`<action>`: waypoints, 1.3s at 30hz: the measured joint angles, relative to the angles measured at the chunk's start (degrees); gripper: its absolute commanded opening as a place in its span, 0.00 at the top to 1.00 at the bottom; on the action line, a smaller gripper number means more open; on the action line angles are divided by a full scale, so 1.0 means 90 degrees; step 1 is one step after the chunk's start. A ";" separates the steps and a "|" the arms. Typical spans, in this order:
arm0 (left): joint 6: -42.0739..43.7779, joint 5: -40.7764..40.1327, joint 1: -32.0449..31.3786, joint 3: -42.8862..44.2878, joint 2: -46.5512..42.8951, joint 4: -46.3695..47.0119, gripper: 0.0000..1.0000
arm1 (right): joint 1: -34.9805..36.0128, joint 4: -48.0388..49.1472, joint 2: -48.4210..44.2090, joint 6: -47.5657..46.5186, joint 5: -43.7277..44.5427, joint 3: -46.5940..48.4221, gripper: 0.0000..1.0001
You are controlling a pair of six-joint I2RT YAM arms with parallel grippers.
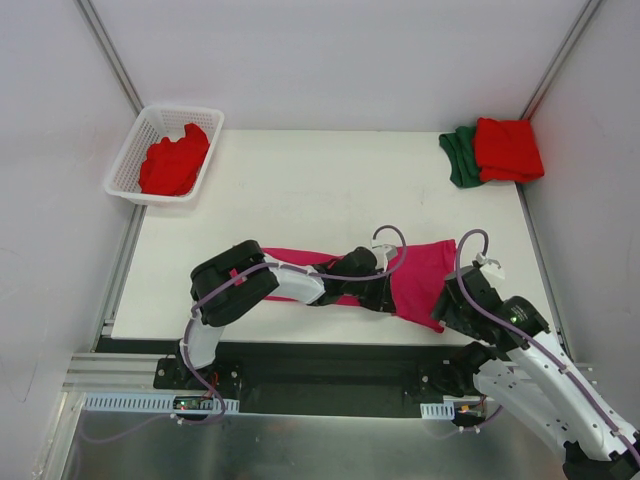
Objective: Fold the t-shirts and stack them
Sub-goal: Fold the other side of the tshirt into a rectangle
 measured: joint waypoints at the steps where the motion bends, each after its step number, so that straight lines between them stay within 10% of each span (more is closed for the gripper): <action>1: -0.0017 0.0005 0.0000 0.0000 0.0010 -0.0005 1.00 | 0.0000 -0.0002 0.0000 -0.0002 0.0000 0.0000 0.34; 39: 0.0512 -0.0090 0.0493 0.0342 -0.0765 -0.0923 1.00 | 0.0000 0.0491 0.0386 0.0083 -0.0529 -0.0418 0.36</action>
